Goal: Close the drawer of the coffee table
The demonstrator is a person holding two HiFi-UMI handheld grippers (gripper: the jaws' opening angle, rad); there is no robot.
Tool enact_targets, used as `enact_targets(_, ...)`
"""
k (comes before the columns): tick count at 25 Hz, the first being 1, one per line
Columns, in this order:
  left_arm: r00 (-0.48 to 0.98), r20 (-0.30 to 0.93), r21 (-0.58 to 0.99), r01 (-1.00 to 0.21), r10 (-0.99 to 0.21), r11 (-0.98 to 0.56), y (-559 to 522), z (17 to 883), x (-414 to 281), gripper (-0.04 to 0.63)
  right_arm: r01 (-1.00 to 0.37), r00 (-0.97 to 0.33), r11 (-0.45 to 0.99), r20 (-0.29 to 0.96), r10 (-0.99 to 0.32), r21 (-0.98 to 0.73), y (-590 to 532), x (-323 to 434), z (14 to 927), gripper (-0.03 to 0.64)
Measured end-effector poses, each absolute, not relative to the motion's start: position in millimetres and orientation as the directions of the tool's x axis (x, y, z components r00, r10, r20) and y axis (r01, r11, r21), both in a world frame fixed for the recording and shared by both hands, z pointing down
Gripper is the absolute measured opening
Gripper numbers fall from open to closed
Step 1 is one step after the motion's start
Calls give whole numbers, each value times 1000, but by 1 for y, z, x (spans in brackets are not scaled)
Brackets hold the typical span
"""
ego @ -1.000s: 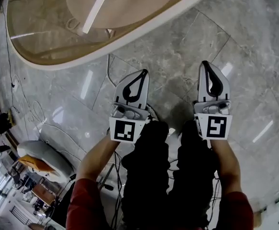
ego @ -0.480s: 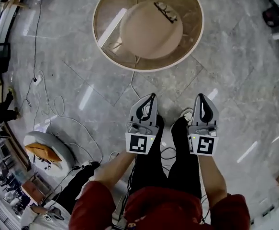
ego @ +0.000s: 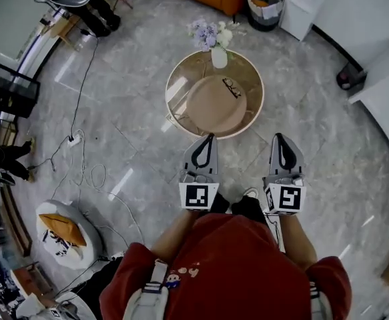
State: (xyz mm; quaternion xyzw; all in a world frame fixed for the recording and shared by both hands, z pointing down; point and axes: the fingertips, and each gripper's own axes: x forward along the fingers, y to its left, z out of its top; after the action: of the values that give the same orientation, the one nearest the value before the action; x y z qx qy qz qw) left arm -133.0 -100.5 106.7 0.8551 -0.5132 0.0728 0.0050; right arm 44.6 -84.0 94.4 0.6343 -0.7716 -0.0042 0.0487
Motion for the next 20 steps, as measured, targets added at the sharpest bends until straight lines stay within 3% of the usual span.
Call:
enact_targets(8,458,10,-107,-883,-889,-457,-94,22,-149,12,-979,-185,183,-19,-983,86,-83,36,23,21)
enact_targets(20,416,-35,-106,-906,-909,-411,-101,14,-162,12,-969,-233,228,-43,-972,95,-95,19,15,21)
